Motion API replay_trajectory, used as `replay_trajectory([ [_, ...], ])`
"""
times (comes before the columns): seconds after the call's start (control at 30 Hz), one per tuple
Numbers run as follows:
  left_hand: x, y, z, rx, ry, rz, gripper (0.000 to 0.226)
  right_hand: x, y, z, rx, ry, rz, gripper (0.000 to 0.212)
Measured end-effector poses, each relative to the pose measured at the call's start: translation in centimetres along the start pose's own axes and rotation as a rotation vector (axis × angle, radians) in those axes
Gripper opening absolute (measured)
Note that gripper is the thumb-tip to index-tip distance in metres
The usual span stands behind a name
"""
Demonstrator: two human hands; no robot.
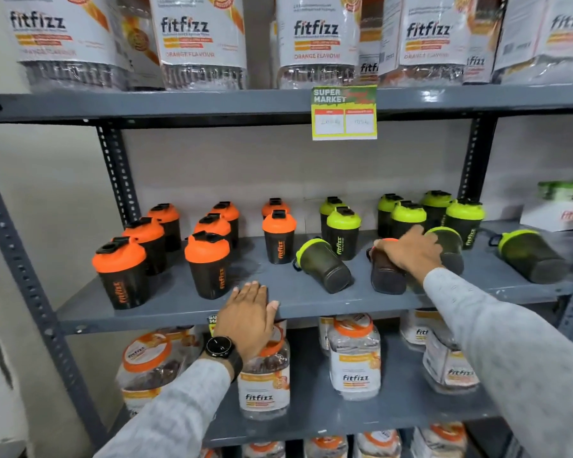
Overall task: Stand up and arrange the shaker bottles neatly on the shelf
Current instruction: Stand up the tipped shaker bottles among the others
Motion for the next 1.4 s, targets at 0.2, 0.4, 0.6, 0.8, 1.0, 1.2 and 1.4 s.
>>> replay_trajectory([
  [0.2,0.3,-0.4,-0.2,0.018,0.001,-0.011,0.072,-2.0,1.1,4.7,0.283,0.339,0.084,0.084],
  [0.4,0.4,-0.5,-0.3,0.033,-0.005,-0.003,0.073,1.1,-1.0,0.3,0.058,0.303,-0.012,0.09],
  [0.6,0.1,-1.0,-0.6,0.002,-0.002,-0.019,0.067,10.1,-6.3,-3.7,-0.08,0.499,-0.312,0.071],
  [0.8,0.0,-1.1,-0.7,-0.008,-0.006,-0.01,0.065,15.3,-12.7,1.8,-0.021,0.634,-0.488,0.081],
  [1.0,0.1,-1.0,-0.6,-0.002,0.02,-0.018,0.066,15.6,-15.9,6.2,-0.065,0.521,-0.558,0.076],
  [1.2,0.2,-1.0,-0.5,-0.007,0.009,-0.018,0.067,14.8,-16.6,7.4,-0.146,0.469,-0.536,0.074],
  [1.4,0.3,-1.0,-0.4,-0.017,-0.001,-0.012,0.066,15.0,-16.8,7.5,-0.15,0.416,-0.548,0.085],
])
Point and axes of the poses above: each hand's wrist, its own y-axis towards the middle knuckle, its own z-axis out of the palm, x = y × z, the point moved 9 cm from there along y, towards the middle knuckle, and after that the axes turned 12 degrees about -y, right-handed, at the moved point
